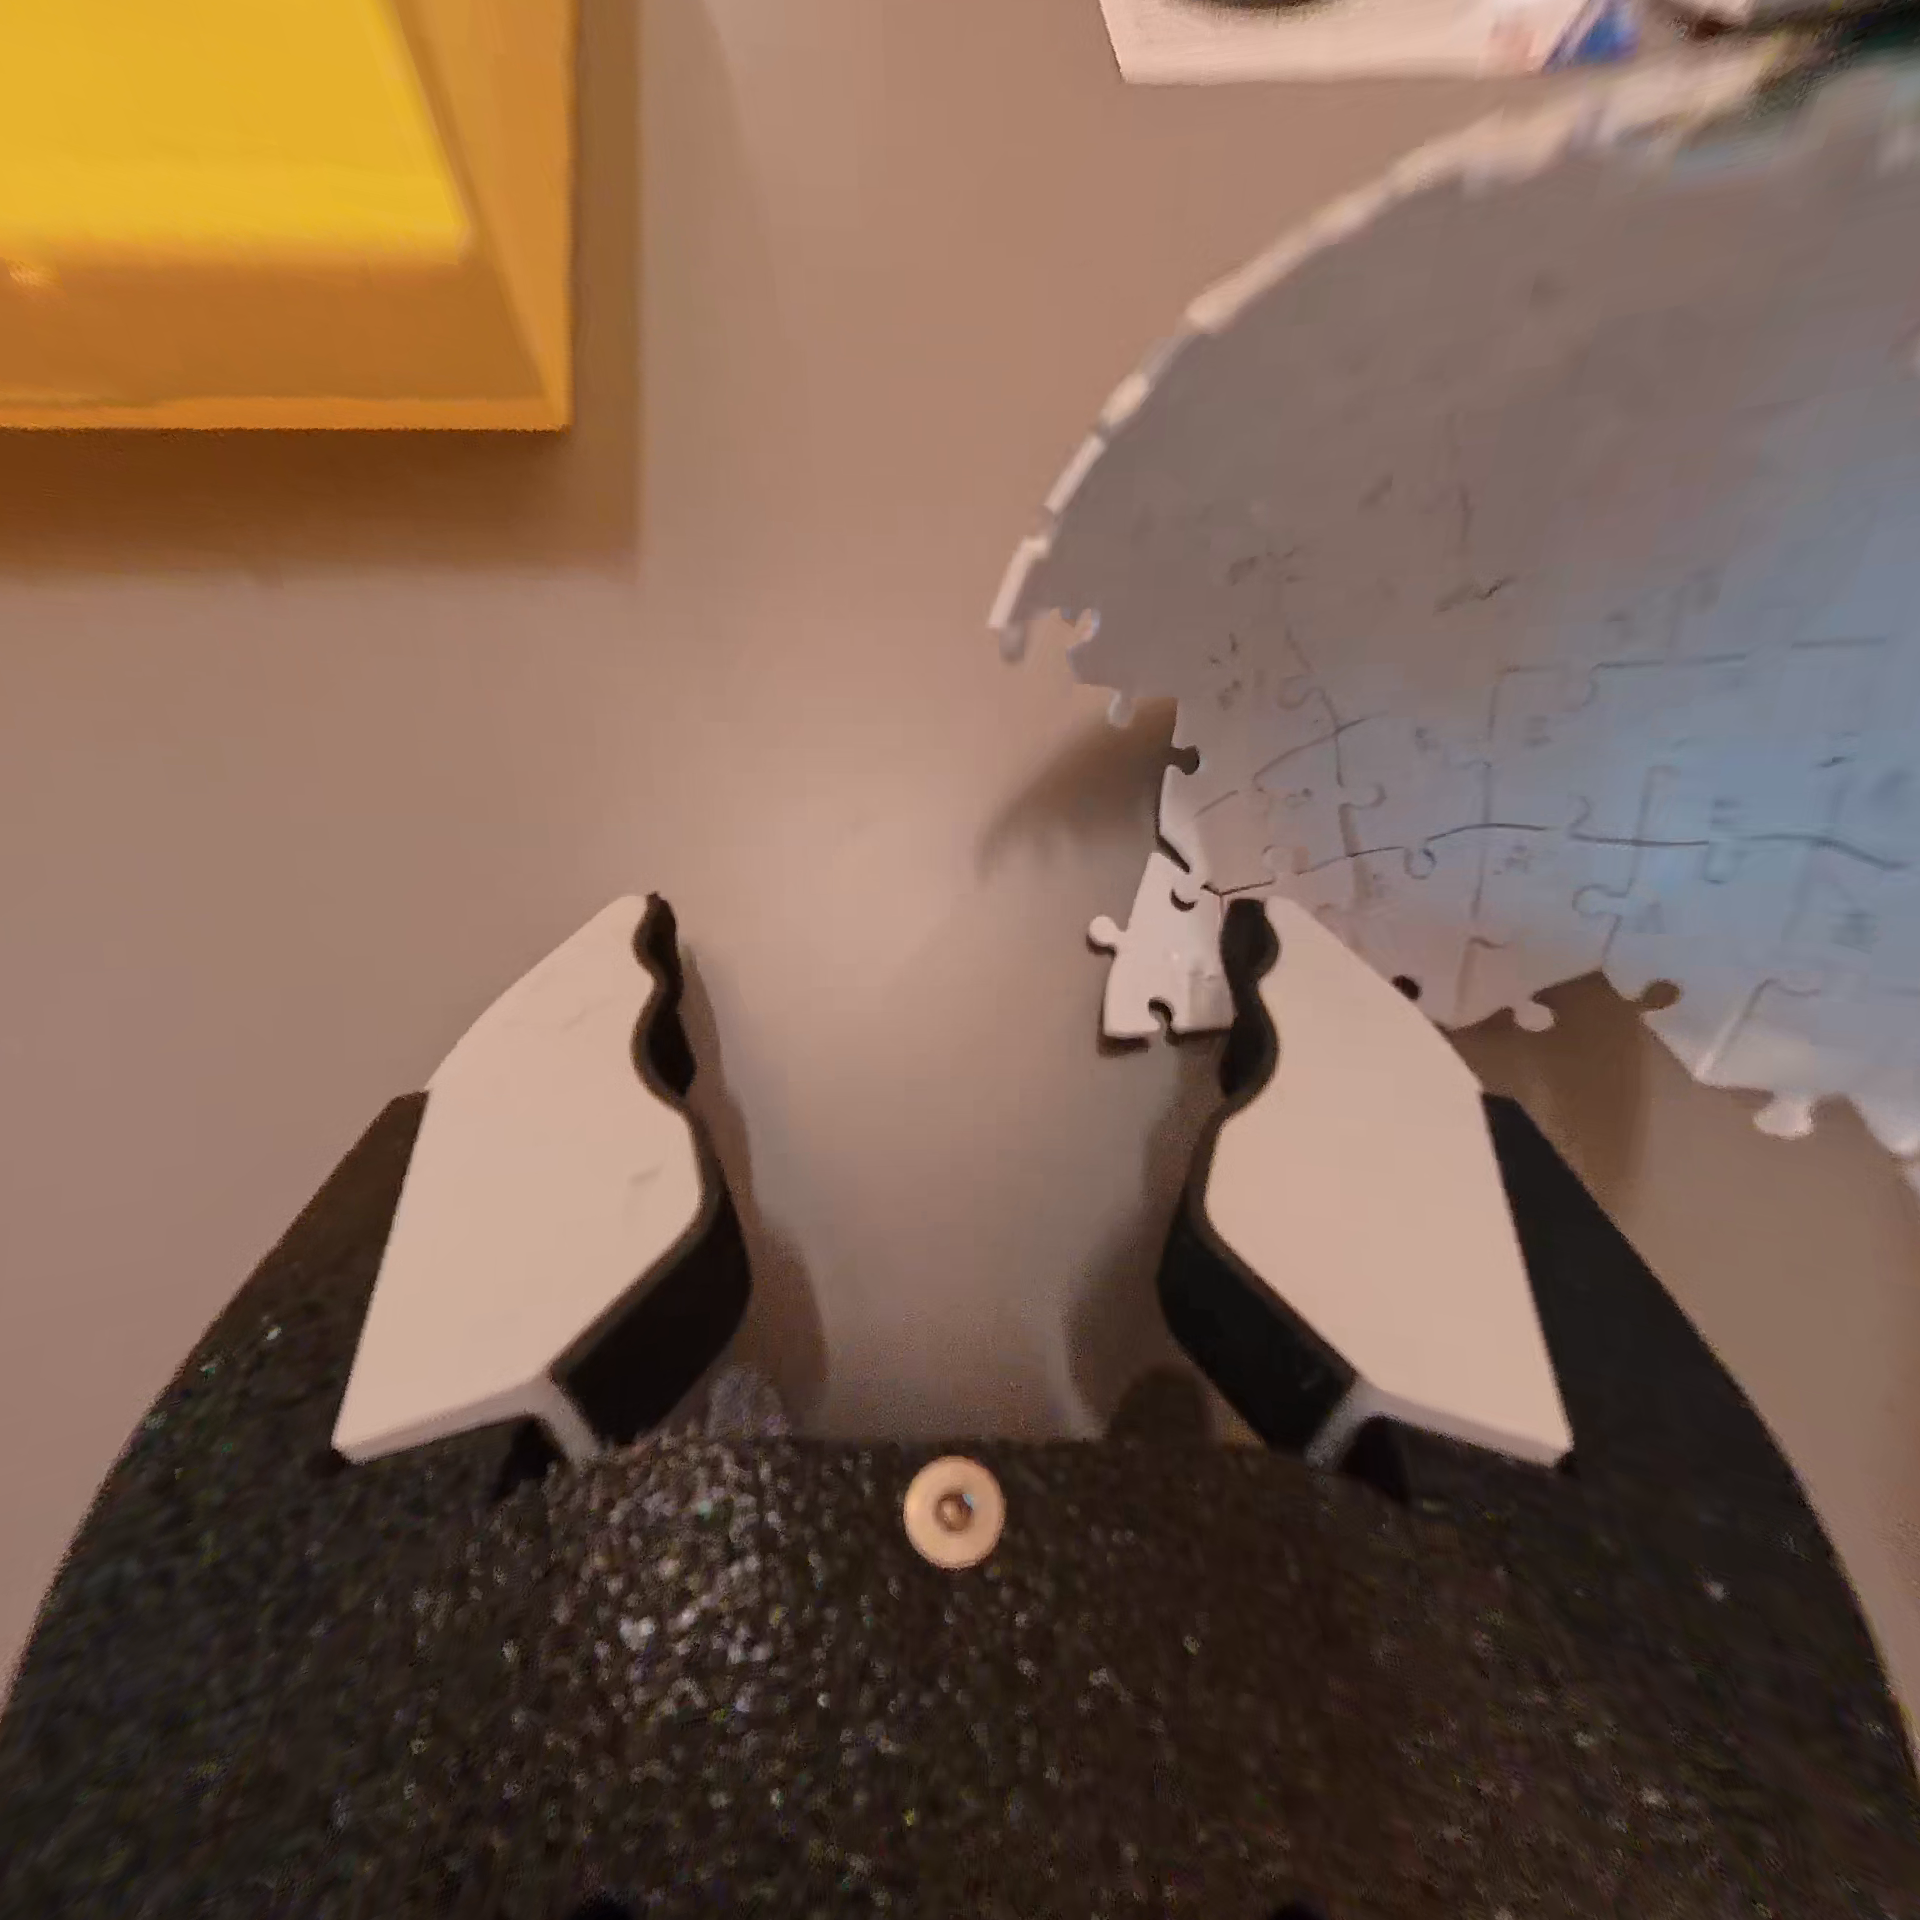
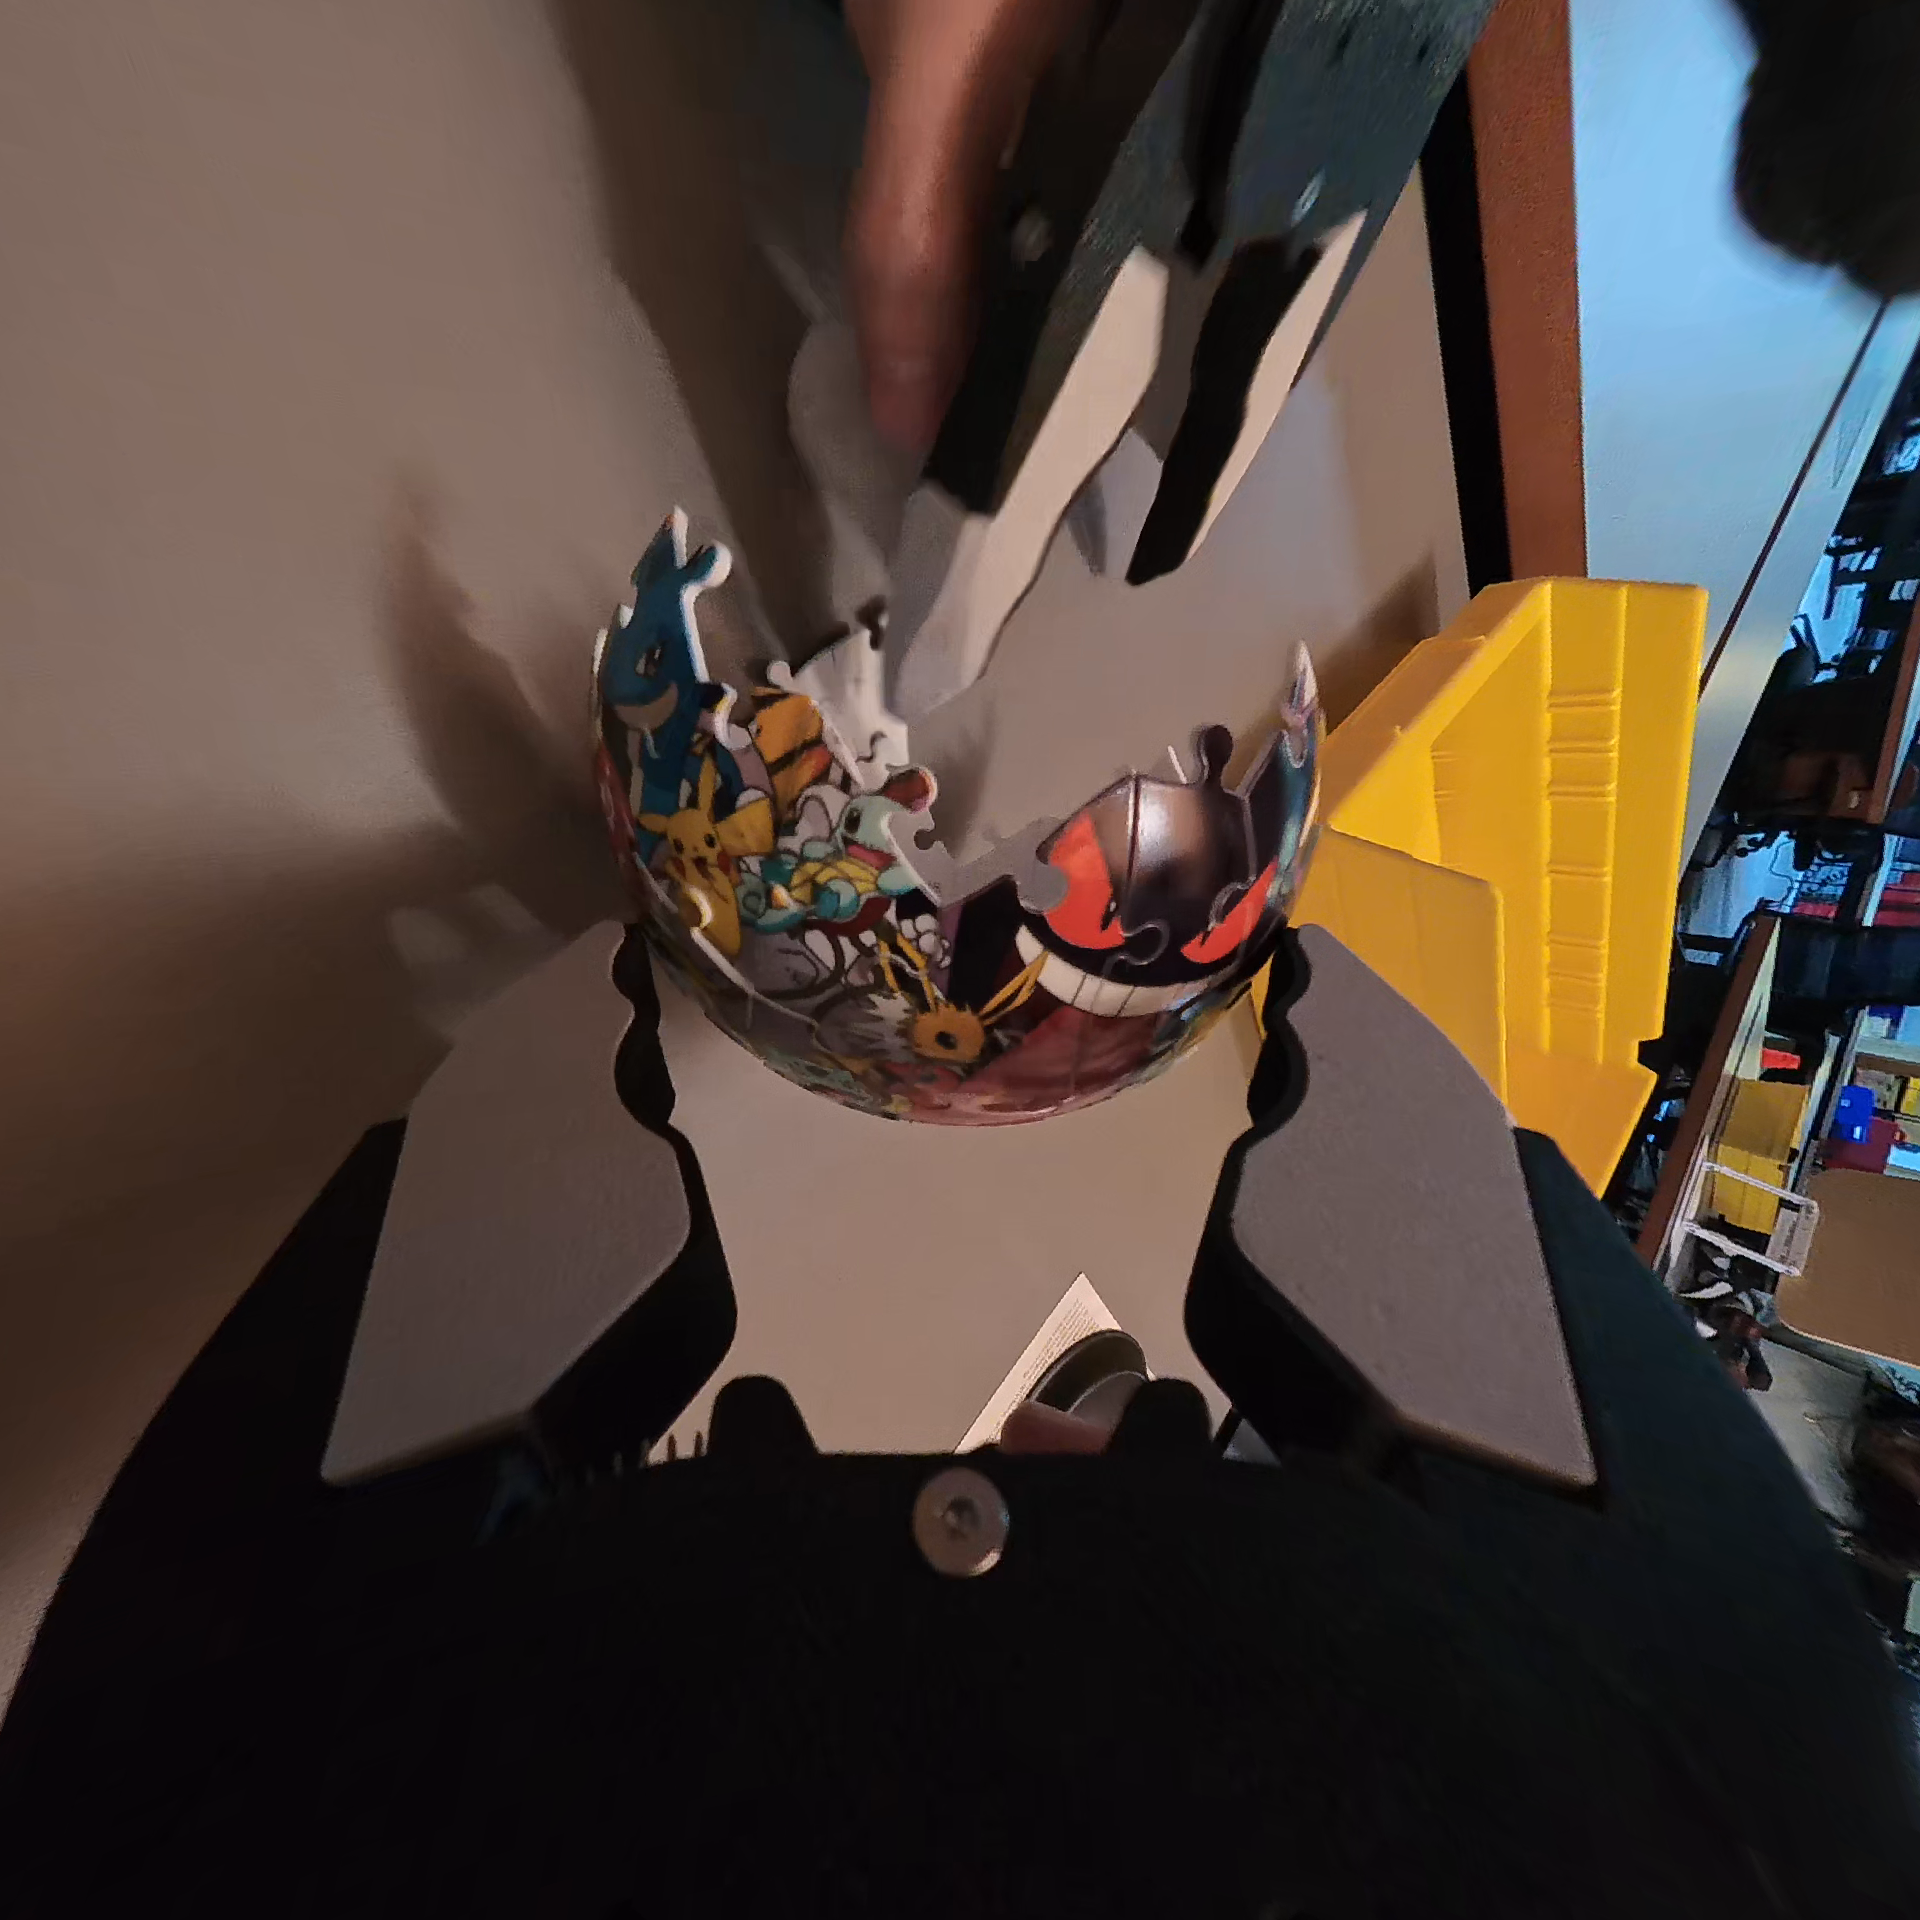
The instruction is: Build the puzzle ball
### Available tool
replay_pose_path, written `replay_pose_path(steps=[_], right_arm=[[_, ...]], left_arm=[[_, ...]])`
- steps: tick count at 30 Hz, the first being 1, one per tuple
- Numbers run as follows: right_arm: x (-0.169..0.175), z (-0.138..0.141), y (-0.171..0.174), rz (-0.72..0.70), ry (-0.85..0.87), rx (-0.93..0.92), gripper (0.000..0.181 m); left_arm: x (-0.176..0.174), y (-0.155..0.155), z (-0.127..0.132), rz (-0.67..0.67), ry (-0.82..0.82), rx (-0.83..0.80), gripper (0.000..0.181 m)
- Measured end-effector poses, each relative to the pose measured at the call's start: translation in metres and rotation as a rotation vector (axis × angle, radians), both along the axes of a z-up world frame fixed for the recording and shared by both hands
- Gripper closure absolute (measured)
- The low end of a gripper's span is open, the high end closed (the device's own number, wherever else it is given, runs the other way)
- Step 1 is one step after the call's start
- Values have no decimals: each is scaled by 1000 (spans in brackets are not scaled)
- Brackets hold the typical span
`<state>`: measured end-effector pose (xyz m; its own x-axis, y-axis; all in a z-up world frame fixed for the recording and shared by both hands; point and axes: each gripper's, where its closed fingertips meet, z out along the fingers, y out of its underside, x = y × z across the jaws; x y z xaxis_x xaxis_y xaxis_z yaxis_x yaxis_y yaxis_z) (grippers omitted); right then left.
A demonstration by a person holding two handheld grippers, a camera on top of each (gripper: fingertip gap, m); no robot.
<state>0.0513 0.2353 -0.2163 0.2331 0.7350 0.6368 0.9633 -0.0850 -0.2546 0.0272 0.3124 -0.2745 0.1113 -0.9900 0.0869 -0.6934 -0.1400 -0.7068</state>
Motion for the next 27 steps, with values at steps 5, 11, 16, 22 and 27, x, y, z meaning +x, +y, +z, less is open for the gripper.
replay_pose_path(steps=[5,11,16,22,27], right_arm=[[-1,0,0,6,-5,4,70],[-3,0,0,10,-4,8,70],[-4,1,1,11,-5,14,70],[-2,1,0,5,-9,15,70],[-1,1,0,3,-11,16,70]], left_arm=[[-30,18,2,33,51,-18,89],[-23,14,-13,-14,144,126,83],[-19,14,-13,-5,144,128,83],[-20,11,-10,-1,129,95,88],[-19,-18,8,-77,-8,-291,130]])
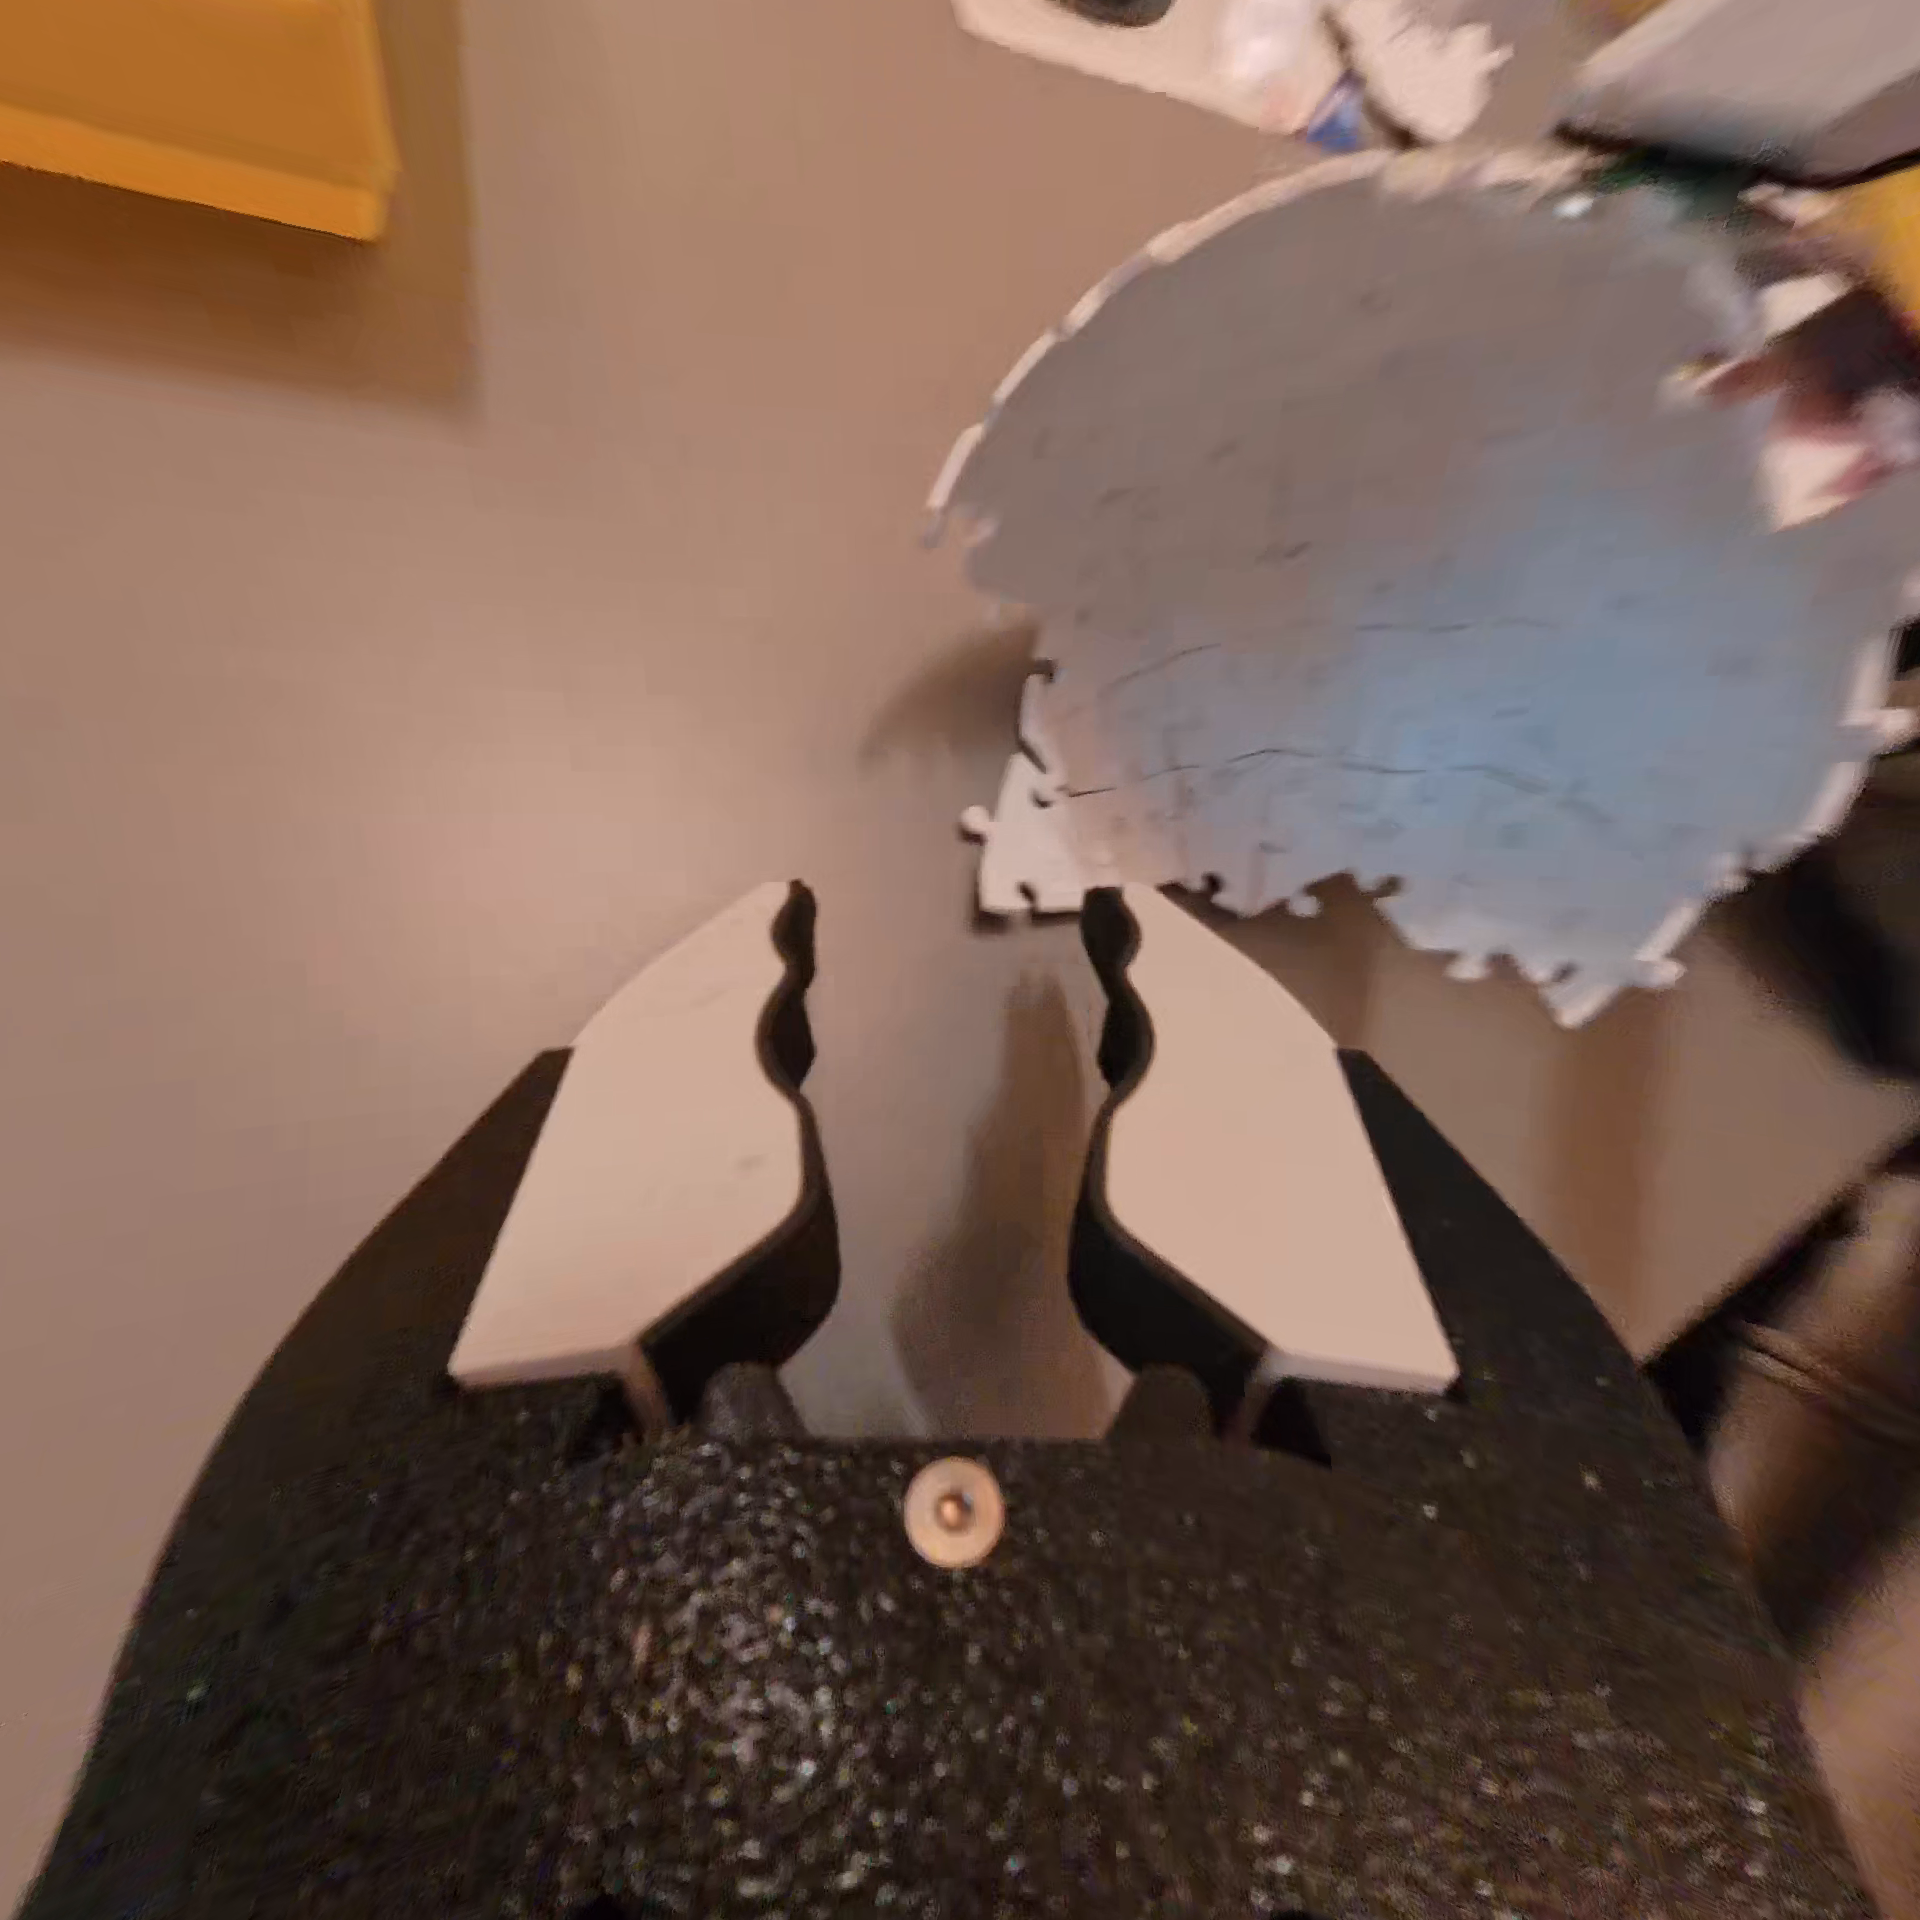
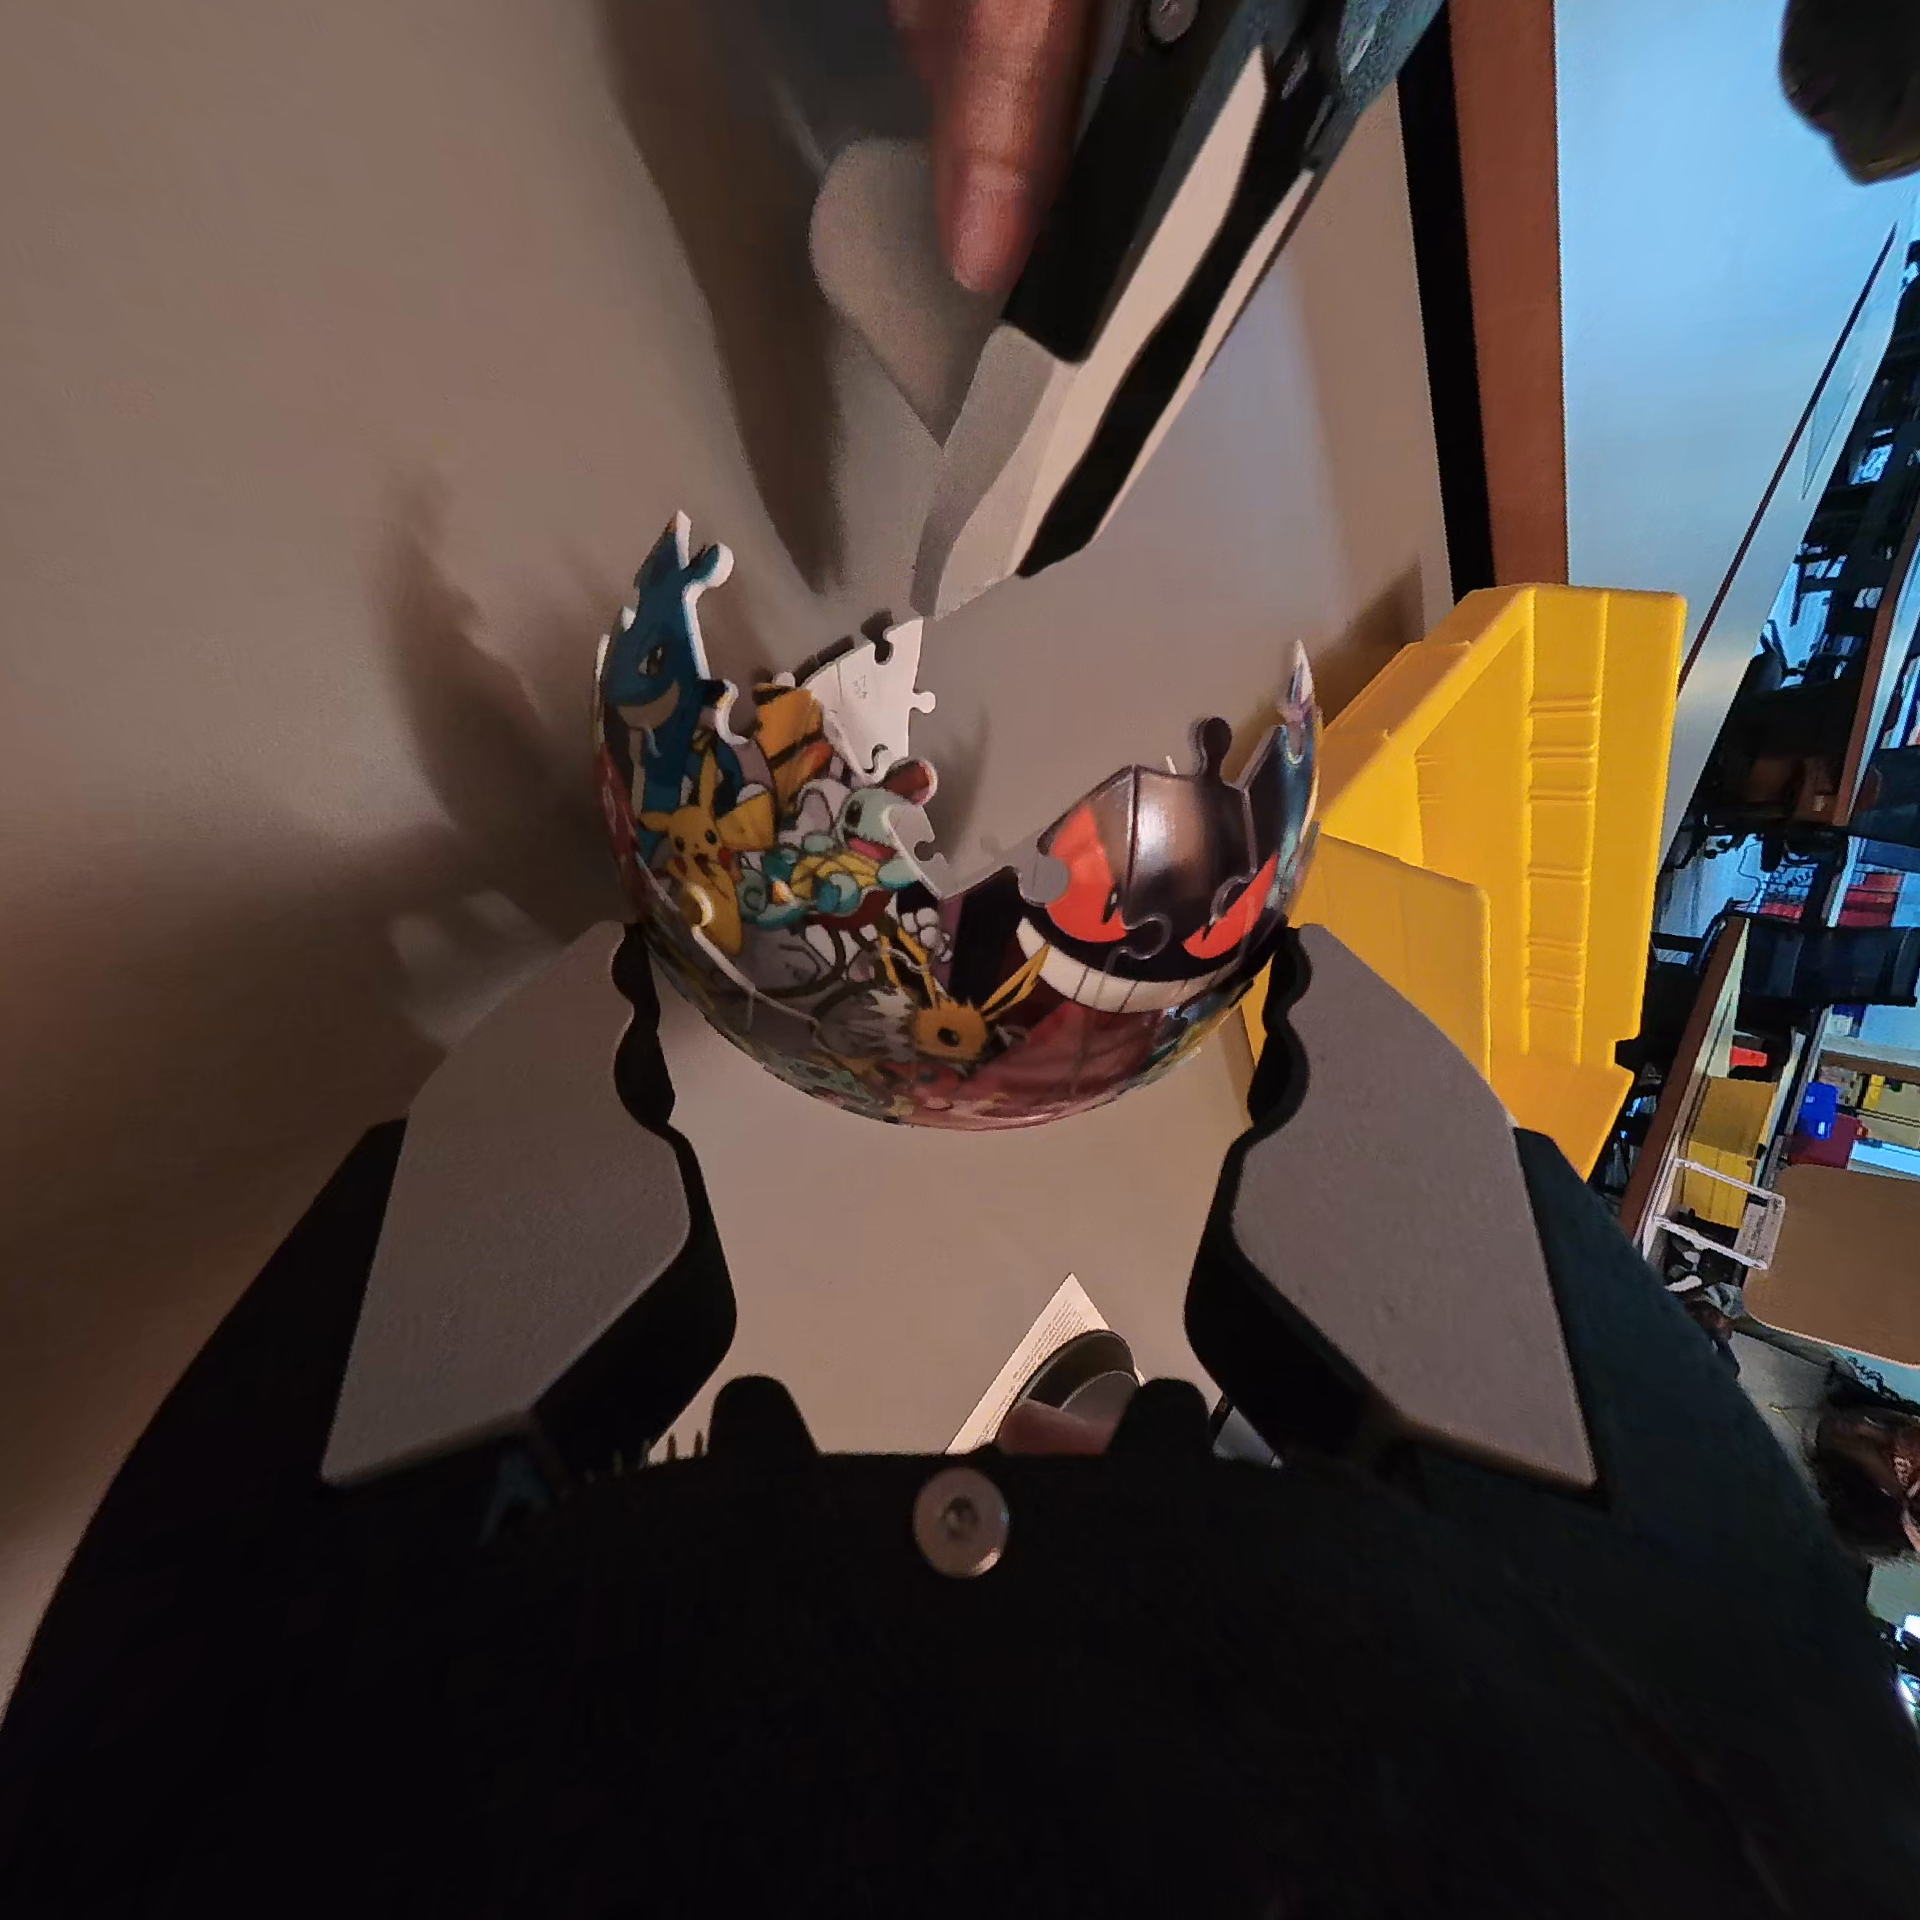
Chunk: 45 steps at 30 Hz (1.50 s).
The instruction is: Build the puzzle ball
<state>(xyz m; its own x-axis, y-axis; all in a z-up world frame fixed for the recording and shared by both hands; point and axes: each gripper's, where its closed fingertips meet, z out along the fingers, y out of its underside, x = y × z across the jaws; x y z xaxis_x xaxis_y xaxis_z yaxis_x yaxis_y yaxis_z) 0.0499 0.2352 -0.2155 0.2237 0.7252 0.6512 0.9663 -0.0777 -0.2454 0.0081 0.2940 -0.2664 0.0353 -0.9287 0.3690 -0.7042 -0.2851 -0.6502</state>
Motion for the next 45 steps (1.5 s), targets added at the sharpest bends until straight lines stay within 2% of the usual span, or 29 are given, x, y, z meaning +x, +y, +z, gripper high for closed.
replay_pose_path(steps=[9,11,16,19,25,32,36,45], right_arm=[[0,0,-1,-4,0,4,70],[0,0,-1,-4,0,5,70],[0,0,-1,-2,1,5,70],[0,0,0,-3,5,5,70],[1,0,0,-6,4,6,70],[2,0,0,-10,-1,6,69],[3,0,0,-11,-3,7,70],[5,0,1,-16,-11,14,71]], left_arm=[[7,-21,-6,-41,61,-119,137],[6,-21,-7,-23,85,-134,144],[8,-26,-6,35,91,-302,150],[11,-22,-9,78,88,-327,160],[11,-16,-13,95,84,-274,177],[11,-16,-11,72,44,-263,177],[12,-14,-10,42,6,-169,177],[15,-11,-8,80,-35,-126,177]])
